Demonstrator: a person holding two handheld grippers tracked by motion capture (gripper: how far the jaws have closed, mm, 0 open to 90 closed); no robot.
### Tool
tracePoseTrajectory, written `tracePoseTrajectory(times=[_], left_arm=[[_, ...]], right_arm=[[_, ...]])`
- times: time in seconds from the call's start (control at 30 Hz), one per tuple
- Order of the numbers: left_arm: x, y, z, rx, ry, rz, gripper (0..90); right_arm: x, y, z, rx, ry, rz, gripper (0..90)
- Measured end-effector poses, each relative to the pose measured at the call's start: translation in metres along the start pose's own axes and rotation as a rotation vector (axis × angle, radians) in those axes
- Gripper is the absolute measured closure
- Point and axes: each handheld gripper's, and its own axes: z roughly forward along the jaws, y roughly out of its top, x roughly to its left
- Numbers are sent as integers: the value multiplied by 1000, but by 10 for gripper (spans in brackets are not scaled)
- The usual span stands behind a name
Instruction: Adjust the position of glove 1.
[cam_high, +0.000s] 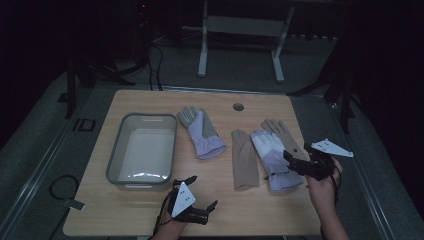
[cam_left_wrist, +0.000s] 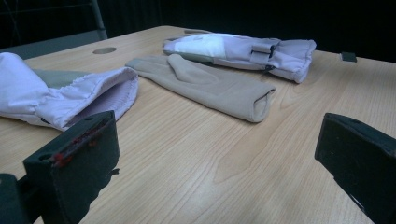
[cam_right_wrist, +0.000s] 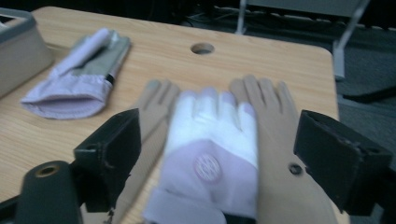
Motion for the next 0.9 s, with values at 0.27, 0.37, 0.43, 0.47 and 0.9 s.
tracePoseTrajectory(times=[0.27, 0.37, 0.43, 0.47, 0.9], left_arm=[[1, 0, 0, 0, -4, -8, 0], [1, 0, 0, 0, -5, -7, 0], [1, 0, 0, 0, -6, -5, 0], [1, 0, 0, 0, -7, -4, 0], [1, 0, 0, 1, -11, -3, 0]], right_arm=[[19, 24, 20, 6, 66, -94, 135], [27, 30, 29, 18, 86, -107, 132], [32, 34, 34, 22, 104, -110, 130], [34, 36, 36, 25, 115, -117, 129], [59, 62, 73, 52, 216, -90, 105]])
